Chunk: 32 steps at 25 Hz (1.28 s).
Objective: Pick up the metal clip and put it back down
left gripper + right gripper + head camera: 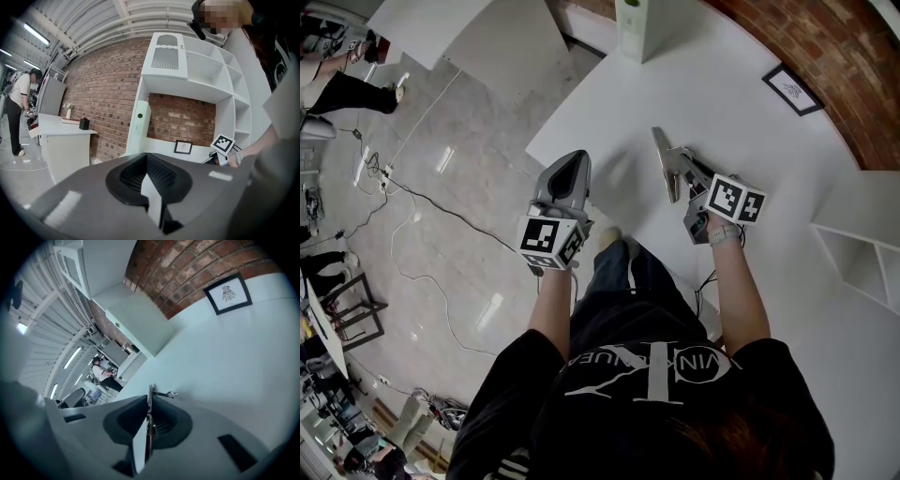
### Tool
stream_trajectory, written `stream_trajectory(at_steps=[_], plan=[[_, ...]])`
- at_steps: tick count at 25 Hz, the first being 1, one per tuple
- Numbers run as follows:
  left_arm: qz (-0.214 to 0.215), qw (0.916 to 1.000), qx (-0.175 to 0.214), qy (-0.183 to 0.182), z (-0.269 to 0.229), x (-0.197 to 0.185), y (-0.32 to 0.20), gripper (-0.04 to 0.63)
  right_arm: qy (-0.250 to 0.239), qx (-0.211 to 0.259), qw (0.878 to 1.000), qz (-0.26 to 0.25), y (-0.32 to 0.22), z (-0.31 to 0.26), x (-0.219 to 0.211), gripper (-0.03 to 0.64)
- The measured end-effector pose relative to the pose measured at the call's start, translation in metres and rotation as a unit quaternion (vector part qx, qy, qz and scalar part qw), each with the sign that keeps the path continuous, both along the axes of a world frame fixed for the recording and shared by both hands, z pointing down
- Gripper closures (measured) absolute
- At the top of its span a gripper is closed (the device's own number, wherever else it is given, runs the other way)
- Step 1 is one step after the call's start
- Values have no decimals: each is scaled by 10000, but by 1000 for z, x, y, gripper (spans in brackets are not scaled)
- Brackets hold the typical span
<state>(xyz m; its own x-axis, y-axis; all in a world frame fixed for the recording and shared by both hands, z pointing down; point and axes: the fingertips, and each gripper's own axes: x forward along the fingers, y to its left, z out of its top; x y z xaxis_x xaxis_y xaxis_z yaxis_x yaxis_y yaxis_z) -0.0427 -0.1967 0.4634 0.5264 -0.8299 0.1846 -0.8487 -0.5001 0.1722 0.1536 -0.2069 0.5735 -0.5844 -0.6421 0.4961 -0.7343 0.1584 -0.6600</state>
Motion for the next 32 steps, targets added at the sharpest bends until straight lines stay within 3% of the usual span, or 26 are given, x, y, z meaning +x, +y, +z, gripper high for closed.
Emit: stream_trajectory(at_steps=[17, 32], plan=[[97, 9999, 23, 17, 0, 5, 5, 607, 60, -136, 9998, 164, 1, 6, 11, 581], [103, 9999, 1, 8, 1, 7, 11, 606, 203, 12, 9998, 68, 1, 3, 18, 566]])
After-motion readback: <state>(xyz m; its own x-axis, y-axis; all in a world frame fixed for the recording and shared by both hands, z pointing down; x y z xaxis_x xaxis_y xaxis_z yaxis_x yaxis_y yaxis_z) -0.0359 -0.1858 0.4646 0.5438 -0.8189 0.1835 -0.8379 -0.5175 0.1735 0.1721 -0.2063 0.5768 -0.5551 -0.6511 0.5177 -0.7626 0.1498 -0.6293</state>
